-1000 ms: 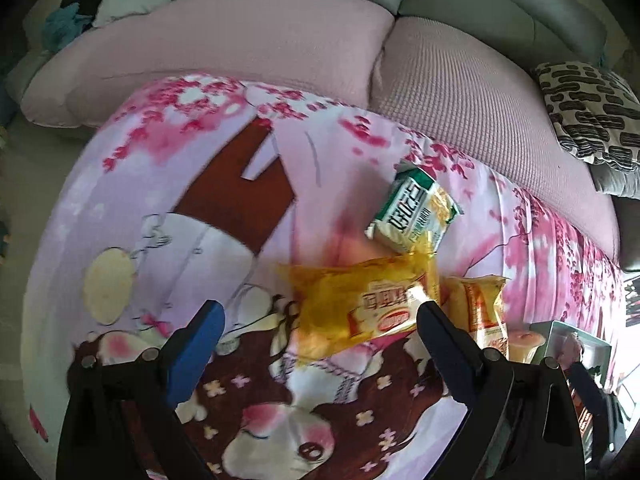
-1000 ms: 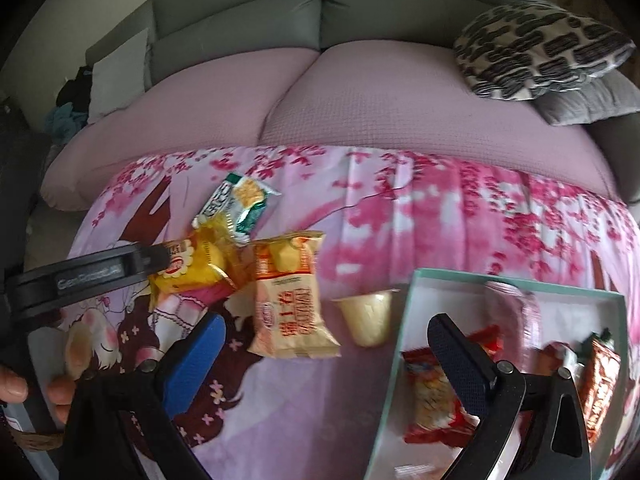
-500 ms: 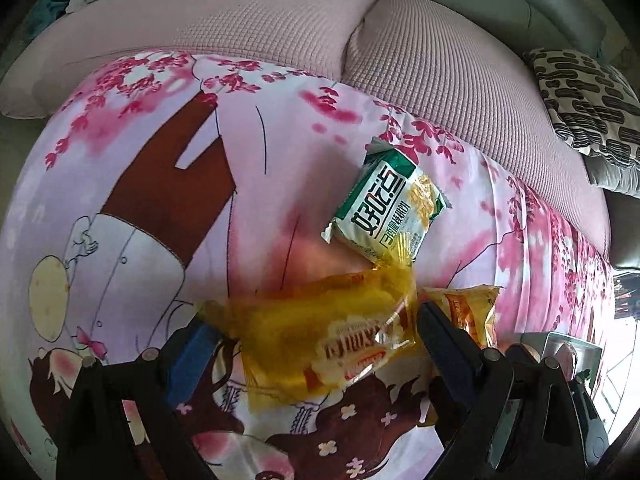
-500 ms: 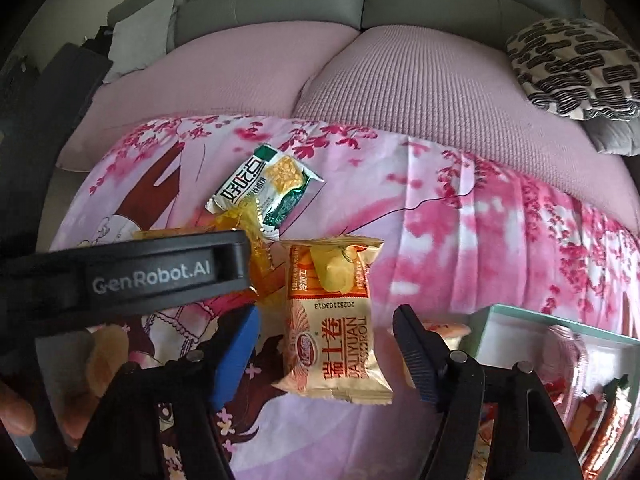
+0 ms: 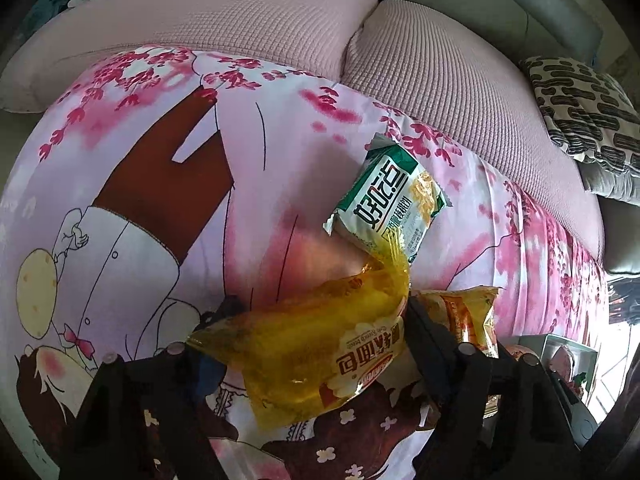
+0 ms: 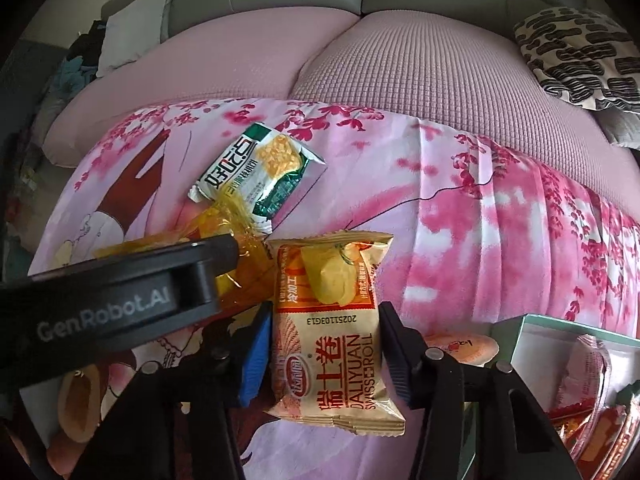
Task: Organize snacks
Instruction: 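Carry the yellow bread bag and roll pack over the tray with both grippers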
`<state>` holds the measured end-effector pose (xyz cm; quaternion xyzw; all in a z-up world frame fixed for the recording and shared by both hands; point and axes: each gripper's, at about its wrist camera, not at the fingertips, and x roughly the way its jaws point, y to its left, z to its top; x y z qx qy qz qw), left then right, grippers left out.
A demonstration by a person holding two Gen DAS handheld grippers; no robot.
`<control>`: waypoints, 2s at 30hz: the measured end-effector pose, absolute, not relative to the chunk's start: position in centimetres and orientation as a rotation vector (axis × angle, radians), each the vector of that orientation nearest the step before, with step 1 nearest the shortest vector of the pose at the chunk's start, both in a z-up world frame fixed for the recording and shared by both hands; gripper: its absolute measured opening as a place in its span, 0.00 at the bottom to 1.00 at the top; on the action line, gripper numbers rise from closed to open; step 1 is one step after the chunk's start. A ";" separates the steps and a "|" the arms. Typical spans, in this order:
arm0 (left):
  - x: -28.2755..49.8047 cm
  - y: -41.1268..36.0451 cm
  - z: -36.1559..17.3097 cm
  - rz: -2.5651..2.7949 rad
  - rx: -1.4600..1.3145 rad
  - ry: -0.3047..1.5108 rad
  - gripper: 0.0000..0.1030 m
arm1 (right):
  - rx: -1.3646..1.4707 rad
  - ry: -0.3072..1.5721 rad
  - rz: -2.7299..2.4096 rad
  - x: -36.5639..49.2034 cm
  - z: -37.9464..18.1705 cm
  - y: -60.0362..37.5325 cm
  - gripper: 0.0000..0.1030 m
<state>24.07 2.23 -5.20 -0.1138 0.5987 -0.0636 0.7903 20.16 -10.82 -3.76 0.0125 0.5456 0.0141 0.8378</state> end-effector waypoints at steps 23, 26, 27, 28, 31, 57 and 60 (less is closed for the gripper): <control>19.0 4.7 -1.3 -0.076 -0.342 1.232 0.74 | 0.070 1.103 -0.001 14.6 0.2 -10.7 0.40; 18.2 4.5 -0.8 -0.074 -0.346 1.225 0.74 | 0.073 1.090 -0.009 13.1 1.1 -10.7 0.40; 17.9 4.6 -0.6 -0.074 -0.348 1.223 0.74 | 0.075 1.088 -0.010 12.8 1.3 -10.8 0.40; 17.4 4.6 -0.3 -0.074 -0.352 1.220 0.74 | 0.079 1.084 -0.012 12.4 1.5 -10.8 0.40; 16.5 4.5 0.1 -0.080 -0.362 1.212 0.74 | 0.092 1.073 -0.020 11.0 2.1 -11.0 0.40; 11.4 -2.9 2.7 -0.299 -0.308 1.175 0.74 | 0.237 0.977 -0.160 4.1 4.6 -17.9 0.40; 11.0 -4.4 2.4 -0.333 -0.287 1.193 0.74 | 0.271 0.957 -0.223 3.3 5.1 -20.4 0.40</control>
